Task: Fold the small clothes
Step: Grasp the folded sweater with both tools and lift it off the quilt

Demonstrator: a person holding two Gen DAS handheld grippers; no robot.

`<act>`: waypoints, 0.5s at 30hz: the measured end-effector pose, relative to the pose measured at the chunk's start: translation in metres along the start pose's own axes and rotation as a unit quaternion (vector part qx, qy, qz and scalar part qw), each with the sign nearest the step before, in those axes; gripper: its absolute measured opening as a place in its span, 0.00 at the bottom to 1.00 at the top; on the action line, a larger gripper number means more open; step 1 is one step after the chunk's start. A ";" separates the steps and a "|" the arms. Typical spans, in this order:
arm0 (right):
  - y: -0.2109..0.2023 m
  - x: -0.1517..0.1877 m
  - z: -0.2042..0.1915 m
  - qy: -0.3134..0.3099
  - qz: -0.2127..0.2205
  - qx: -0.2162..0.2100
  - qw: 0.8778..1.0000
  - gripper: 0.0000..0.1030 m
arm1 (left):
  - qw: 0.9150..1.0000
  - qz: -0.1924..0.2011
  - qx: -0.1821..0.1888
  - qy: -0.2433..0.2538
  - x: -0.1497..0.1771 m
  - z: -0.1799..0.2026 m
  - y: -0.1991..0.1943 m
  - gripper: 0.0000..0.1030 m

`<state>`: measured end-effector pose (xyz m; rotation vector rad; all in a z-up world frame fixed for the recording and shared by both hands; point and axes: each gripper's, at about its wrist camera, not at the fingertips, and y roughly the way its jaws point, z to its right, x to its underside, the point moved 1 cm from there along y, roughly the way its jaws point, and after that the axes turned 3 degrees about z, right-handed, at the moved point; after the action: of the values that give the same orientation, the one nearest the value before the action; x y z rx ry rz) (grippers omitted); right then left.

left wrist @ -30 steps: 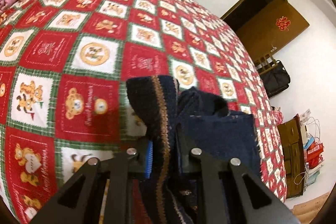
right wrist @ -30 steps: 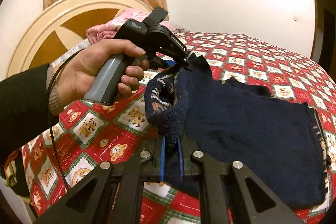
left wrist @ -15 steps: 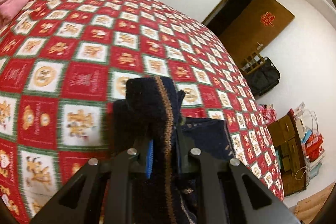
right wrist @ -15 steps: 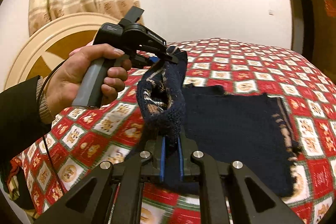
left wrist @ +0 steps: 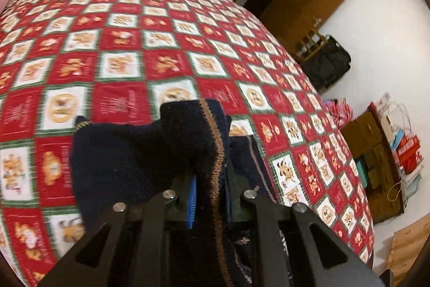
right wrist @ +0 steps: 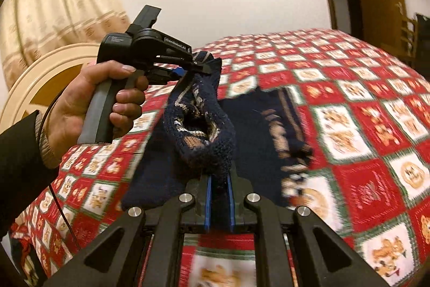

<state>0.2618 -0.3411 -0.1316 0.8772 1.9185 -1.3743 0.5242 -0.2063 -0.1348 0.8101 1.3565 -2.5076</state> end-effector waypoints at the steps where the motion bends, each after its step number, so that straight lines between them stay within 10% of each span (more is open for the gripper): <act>1: 0.001 0.003 0.012 0.013 -0.007 0.002 1.000 0.09 | 1.000 -0.006 0.000 0.003 0.001 0.006 0.008 0.16; 15: 0.013 0.032 0.075 0.107 -0.057 -0.015 0.992 0.09 | 0.996 -0.003 -0.008 0.091 0.015 0.070 0.050 0.15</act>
<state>0.2613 -0.4042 -0.1842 0.9469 2.1759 -1.3574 0.5054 -0.2910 -0.1483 1.0565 1.4323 -2.4744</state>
